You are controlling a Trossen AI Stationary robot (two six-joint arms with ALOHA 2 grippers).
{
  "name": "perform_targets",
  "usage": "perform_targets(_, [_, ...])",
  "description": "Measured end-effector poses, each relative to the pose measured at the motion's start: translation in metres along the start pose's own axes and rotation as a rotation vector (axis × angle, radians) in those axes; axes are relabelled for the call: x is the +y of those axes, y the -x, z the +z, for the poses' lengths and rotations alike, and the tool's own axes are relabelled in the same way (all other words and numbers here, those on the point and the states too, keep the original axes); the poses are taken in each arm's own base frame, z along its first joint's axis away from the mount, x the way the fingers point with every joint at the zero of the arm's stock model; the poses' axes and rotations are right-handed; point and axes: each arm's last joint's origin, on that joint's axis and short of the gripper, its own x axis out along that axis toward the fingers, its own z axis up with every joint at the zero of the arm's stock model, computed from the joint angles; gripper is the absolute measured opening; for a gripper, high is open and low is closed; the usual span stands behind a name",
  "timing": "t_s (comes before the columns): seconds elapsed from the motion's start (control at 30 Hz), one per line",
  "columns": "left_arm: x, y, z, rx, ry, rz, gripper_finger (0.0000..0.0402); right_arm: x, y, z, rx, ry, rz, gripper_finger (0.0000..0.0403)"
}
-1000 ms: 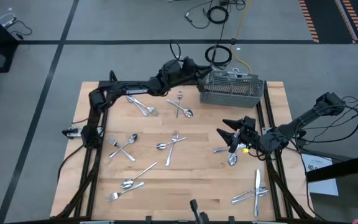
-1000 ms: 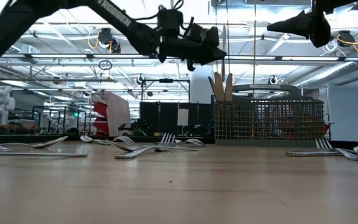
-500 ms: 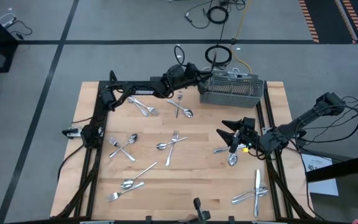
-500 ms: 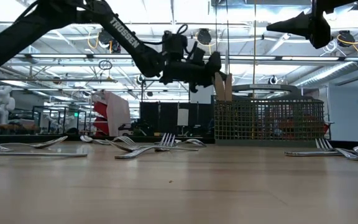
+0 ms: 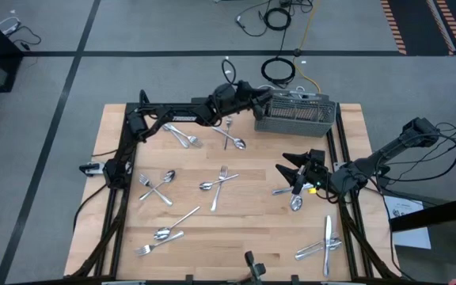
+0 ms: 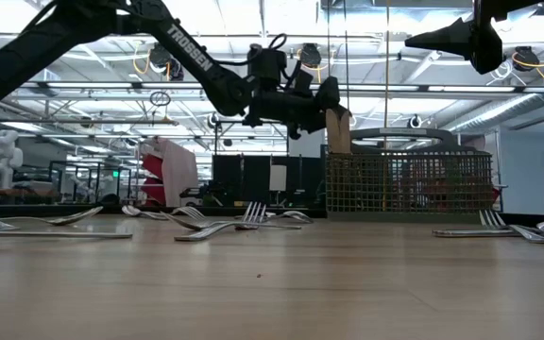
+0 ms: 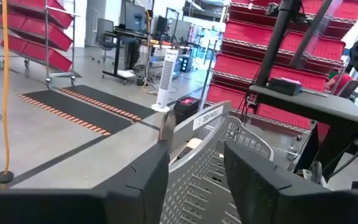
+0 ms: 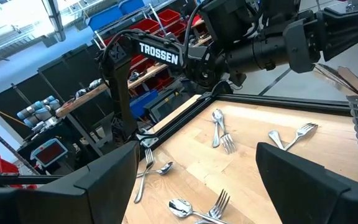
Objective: Sort silverware
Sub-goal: Put the silver knife into the silverware basket
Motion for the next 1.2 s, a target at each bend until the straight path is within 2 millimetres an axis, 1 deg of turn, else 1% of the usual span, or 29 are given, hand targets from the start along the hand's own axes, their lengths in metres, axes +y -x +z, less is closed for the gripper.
perform_targets(0.17, [-0.003,0.002,0.010,-0.025,-0.003,-0.006,0.0185,0.000,0.000,0.000,0.012,-0.001,0.015,0.0313])
perform_targets(0.37, [-0.011,0.008,0.033,-0.068,-0.008,-0.023,0.0187,0.002,0.000,-0.001,0.047,-0.008,0.058,0.0313])
perform_targets(0.5, [-0.017,0.015,0.052,-0.038,-0.005,-0.023,0.0187,0.002,0.000,-0.002,0.053,-0.005,0.063,0.0313])
perform_targets(0.6, [-0.027,0.025,0.070,0.010,-0.011,-0.063,0.0187,0.002,0.000,-0.002,0.064,-0.003,0.076,0.0313])
perform_targets(0.7, [-0.040,0.037,0.089,0.056,-0.063,-0.120,0.0187,0.001,0.000,-0.003,0.073,0.007,0.076,0.0313])
perform_targets(0.83, [-0.057,0.055,0.106,0.162,-0.130,-0.155,0.0187,0.000,0.000,-0.004,0.079,0.032,0.070,0.0313])
perform_targets(0.97, [-0.071,0.074,0.111,0.317,-0.161,-0.174,0.0187,-0.001,0.000,-0.004,0.076,0.059,0.055,0.0313])
perform_targets(1.1, [-0.083,0.089,0.103,0.501,-0.142,-0.189,0.0187,-0.002,-0.003,-0.003,0.062,0.121,0.041,0.0313])
perform_targets(1.2, [-0.094,0.094,0.093,0.598,-0.141,-0.195,0.0187,-0.005,-0.006,-0.001,0.049,0.143,0.023,0.0313])
